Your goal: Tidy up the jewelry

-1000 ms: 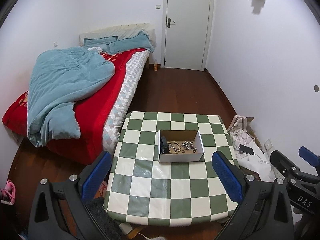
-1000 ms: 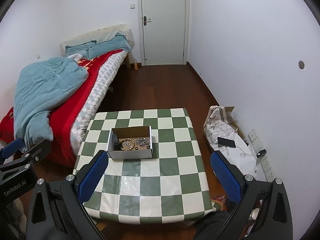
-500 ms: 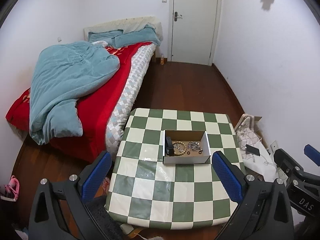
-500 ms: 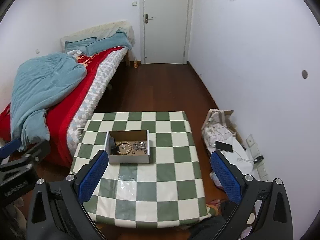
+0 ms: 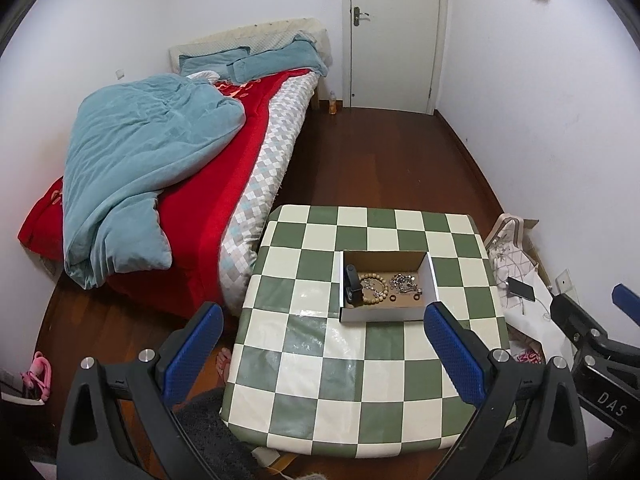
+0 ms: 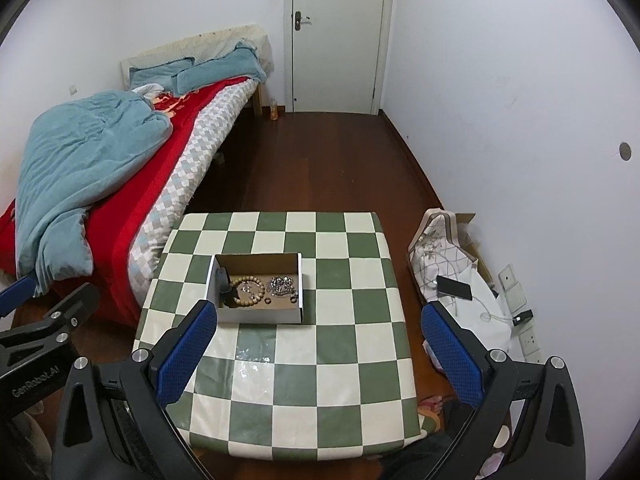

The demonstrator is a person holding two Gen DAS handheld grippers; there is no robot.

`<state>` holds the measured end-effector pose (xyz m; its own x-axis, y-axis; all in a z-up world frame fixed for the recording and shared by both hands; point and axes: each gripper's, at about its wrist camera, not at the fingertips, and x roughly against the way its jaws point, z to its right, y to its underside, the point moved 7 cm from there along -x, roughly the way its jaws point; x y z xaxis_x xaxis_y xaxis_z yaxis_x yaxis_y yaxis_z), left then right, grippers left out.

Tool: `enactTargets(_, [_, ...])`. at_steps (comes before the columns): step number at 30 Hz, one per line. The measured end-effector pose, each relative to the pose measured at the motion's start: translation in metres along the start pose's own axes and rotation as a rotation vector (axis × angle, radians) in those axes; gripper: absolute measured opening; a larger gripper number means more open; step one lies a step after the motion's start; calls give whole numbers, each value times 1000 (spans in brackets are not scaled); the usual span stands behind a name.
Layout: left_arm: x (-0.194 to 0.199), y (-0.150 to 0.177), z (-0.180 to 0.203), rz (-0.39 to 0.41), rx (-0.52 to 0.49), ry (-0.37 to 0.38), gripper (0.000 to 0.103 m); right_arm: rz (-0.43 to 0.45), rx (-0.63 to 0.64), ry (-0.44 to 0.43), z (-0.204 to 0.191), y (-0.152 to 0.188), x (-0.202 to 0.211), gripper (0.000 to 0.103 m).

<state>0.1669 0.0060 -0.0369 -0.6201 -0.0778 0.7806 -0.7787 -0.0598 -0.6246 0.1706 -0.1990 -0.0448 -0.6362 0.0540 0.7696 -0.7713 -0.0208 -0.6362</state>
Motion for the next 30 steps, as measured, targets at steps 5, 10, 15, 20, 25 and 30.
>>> enactTargets(5, [0,0,-1,0,1,0,103,-10,-5,-2,1,2,-5,103])
enactTargets(10, [0,-1,-2,3,1,-1,103,-13,-5,1,0,2,-7,103])
enactTargets(15, [0,-6,-2,7,15,-10,103,-11,-3,-6,1,2,-6,103])
enactTargets(20, [2,-5,-2,6,15,-16,103,-9,-1,-10,-3,1,-5,103])
enactTargets(25, [3,-2,0,8,9,-16,103,-10,-4,-16,-6,2,-4,103])
enactTargets(30, [3,-2,0,10,8,-16,103,-12,-1,-19,-9,4,-3,103])
